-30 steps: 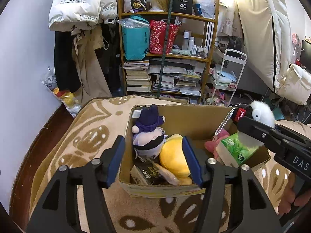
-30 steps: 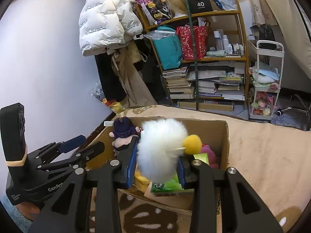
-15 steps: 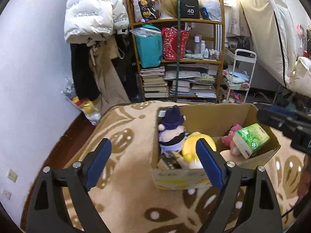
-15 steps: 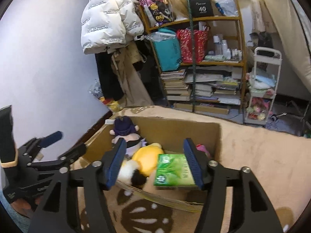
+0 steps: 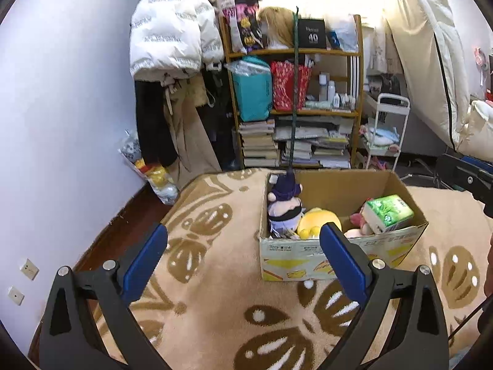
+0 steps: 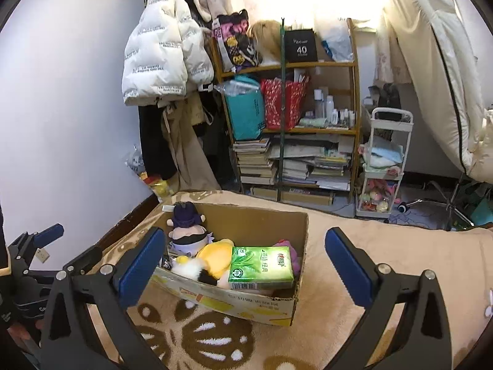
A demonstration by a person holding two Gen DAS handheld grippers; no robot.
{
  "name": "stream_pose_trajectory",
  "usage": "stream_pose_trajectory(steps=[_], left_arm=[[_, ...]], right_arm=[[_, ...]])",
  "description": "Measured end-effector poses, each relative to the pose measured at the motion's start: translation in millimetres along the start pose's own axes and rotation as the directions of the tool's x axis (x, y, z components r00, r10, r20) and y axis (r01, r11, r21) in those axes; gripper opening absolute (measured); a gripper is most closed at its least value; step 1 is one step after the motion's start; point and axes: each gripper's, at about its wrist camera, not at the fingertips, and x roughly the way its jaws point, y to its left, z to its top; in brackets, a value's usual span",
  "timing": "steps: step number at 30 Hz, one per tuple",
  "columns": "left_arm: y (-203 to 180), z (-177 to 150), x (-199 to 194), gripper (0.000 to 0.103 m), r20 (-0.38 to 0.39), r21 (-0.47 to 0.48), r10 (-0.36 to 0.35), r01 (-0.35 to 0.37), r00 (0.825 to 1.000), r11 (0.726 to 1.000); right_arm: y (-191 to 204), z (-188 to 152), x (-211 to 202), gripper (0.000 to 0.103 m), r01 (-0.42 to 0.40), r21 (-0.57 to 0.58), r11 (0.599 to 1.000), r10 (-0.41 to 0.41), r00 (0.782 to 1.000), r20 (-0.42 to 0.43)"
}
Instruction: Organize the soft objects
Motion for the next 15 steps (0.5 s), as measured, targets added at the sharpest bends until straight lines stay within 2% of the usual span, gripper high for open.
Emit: stream_pose_trajectory(steps=[4,15], left_arm=[[3,0,-19,0.099,0.024,-0.018,-0.002,0.002,1.000,1.000],[8,1,-88,0.099,0.133,-0.025,0.011,-0.008,0.991,1.000]], right_arm=[[1,2,-24,0.103,0.031,-0.004,1.000,-0.030,0.999,0.036],[3,1,-88,0.103,0.049,-0.001,0.999,-0.048,0.988,0.147]])
